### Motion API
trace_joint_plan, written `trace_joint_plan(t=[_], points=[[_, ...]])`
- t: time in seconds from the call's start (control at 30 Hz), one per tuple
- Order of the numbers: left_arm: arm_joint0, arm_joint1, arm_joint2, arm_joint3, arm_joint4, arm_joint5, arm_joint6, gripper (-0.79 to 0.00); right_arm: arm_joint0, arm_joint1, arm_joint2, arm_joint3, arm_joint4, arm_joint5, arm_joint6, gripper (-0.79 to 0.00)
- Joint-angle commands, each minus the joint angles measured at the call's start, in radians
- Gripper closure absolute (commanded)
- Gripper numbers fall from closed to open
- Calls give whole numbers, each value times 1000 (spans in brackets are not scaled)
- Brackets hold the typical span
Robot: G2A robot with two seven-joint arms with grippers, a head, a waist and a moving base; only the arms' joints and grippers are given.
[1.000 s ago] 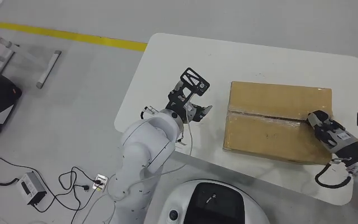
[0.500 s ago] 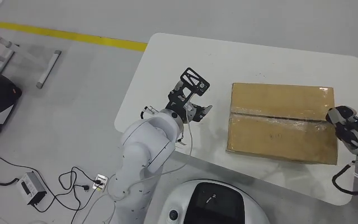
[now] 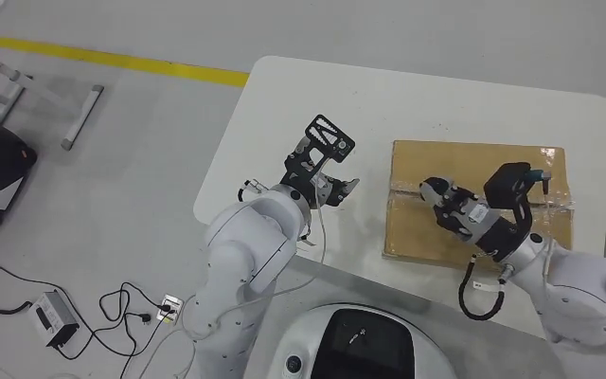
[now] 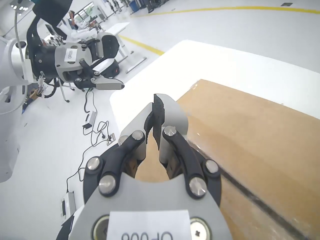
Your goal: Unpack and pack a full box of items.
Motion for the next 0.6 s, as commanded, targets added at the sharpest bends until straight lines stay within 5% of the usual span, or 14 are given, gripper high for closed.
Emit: trace_joint_plan(t=[0.0,0.2,0.57], points=[[0,0,0,0,0,0,0,-785,23,-6,-37,27,-44,6,8,0],[0,0,0,0,0,0,0,-785,13,-12,-43,93,-67,38,-3,0],[0,0,0,0,0,0,0,-785,-156,32,211,14,-53,62,50,0]])
